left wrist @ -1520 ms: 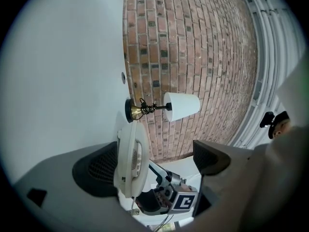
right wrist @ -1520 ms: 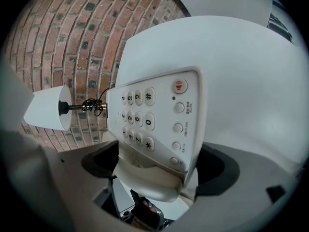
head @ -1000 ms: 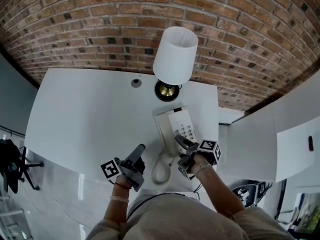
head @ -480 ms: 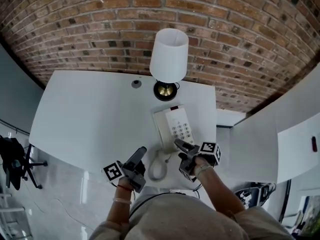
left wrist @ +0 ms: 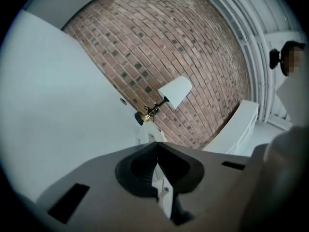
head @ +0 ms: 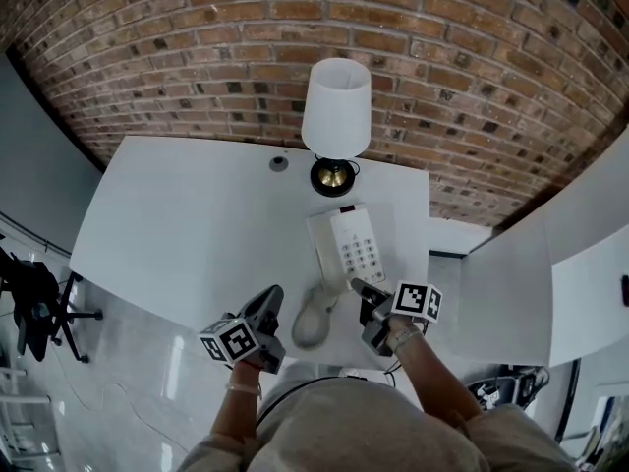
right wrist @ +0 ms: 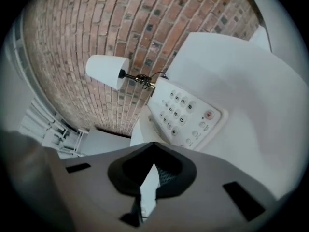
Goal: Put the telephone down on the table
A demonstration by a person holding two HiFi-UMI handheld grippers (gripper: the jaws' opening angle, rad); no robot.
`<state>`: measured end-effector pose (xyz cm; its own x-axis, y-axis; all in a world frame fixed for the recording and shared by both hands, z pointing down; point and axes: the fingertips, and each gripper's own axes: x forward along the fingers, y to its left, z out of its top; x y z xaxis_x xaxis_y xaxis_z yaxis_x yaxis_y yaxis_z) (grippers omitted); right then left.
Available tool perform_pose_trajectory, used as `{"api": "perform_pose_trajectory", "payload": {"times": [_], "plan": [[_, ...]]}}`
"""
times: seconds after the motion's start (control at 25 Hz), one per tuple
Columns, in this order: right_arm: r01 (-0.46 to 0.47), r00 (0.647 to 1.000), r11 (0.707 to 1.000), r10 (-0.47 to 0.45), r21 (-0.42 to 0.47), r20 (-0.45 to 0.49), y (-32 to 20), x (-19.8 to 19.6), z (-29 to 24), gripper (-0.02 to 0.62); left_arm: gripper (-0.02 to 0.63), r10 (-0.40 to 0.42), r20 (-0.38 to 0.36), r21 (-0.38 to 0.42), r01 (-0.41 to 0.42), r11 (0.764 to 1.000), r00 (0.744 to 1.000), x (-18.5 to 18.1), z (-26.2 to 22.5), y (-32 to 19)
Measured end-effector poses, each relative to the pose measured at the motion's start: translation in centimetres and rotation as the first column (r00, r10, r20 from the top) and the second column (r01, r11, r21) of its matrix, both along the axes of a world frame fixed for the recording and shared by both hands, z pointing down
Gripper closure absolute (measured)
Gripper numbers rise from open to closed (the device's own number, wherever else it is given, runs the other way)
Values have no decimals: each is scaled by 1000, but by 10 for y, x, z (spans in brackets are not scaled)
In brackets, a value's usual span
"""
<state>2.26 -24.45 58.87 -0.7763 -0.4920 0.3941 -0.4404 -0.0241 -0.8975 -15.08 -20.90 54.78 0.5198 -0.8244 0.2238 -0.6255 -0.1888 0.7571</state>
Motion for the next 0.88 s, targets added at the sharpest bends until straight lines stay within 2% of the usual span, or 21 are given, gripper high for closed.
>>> {"api": "perform_pose_trajectory", "payload": {"times": [0.08,0.16,0.32,0.56,0.8,0.88], "plan": [[49,997,995,-44,82,-62,-1,4,-4,591,601,7,74,16,-8,1000,997,-1,-3,0],[118,984,979,-92,167,-154,-3,10,-8,591,601,7,136,30,-11,999,991,-2,-3,-3],[259,931,916,-154,305,-330,-3,19,-15,591,601,-21,208,41,12,999,978,-8,0,-7],[316,886,836,-91,448,-456,-10,36,-32,591,601,-81,299,120,47,992,951,-17,-15,-15],[303,875,768,10,564,-484,-25,52,-57,592,601,-147,384,214,67,975,912,-32,-37,-22],[321,865,737,28,595,-501,-28,54,-67,592,601,-174,408,245,76,967,896,-38,-45,-23]]}}
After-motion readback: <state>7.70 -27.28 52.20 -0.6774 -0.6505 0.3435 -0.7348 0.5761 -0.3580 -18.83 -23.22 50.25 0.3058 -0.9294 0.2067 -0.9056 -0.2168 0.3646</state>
